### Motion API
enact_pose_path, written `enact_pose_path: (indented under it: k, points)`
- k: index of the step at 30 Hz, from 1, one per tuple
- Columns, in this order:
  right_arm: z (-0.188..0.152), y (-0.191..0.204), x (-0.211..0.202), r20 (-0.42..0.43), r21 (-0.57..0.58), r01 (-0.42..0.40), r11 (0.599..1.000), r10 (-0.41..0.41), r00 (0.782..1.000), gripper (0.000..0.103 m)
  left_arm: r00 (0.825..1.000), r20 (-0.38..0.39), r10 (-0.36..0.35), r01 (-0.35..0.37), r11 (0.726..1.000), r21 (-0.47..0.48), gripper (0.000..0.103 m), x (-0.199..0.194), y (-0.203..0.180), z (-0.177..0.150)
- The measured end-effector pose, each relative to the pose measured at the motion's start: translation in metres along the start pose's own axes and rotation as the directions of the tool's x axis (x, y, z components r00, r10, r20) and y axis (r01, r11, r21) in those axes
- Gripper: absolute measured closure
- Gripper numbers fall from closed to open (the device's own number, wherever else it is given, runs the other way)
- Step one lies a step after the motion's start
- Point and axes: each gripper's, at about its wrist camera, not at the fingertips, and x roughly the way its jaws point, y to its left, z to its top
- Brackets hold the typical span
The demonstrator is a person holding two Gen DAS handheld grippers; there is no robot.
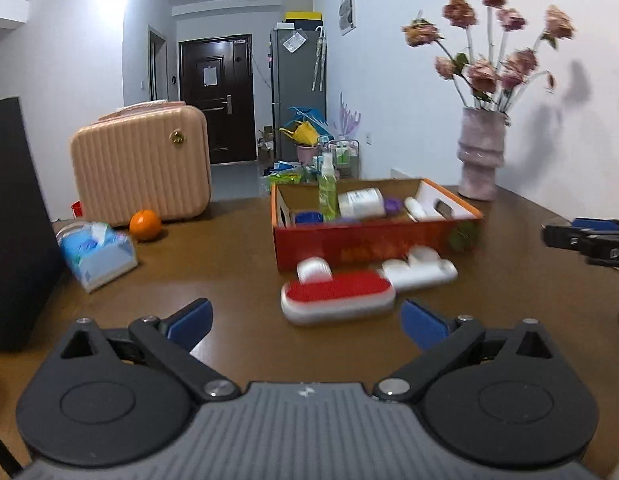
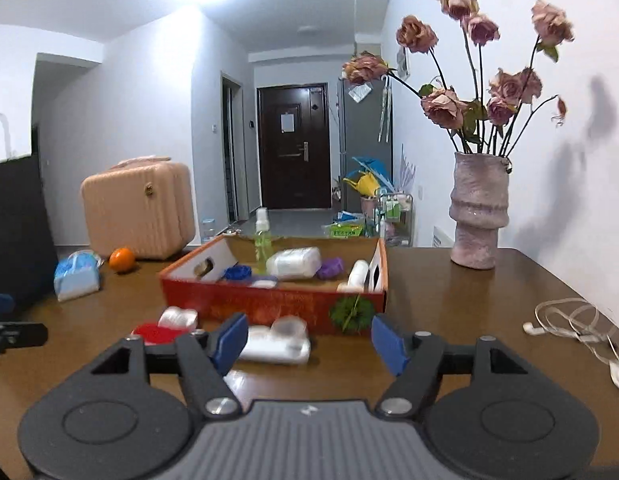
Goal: Organize rigid objects
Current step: 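Withdraw both tools from the box over the table, then grasp the red-and-white lint brush with both tools, left on the red pad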
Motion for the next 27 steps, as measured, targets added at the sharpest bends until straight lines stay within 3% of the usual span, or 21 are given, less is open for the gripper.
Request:
enact_pose_path:
  k: [6,12,19,23,27]
  points:
    - [-0.050,0.017,-0.045,-0.022,0.034,-0.067,0.997,0.067,0.997,0.024,0.998,-0.064,0.019,-0.021,0.999,-0.028,0.000,-0.045,-0.001,-0.047]
    - [-0.061,0.025,-0.064,-0.017,0.043,-0.065,0.997,0.066,0.998,0.024,0.997,-0.063,0.037,-0.039,0.999,-0.031,0.000,-0.055,0.004,-0.047]
    - [-0.060,0.016,-0.047,-0.062,0.073,-0.059,0.996,0.064,0.996,0.025,0.995,-0.097,0.015,-0.020,0.998,-0.053,0.000,-0.038,0.003,-0.049]
    - [-0.055,0.004,-0.014,-0.151,0.120,-0.060,0.991,0.078,0.985,0.044,0.990,-0.125,-0.066,0.047,0.987,-0.151,0.001,-0.013,0.013,-0.041]
    - [-0.042,-0.006,0.021,-0.177,0.145,-0.066,0.987,0.091,0.980,0.049,0.987,-0.133,-0.094,0.067,0.978,-0.198,0.007,0.023,0.022,-0.023]
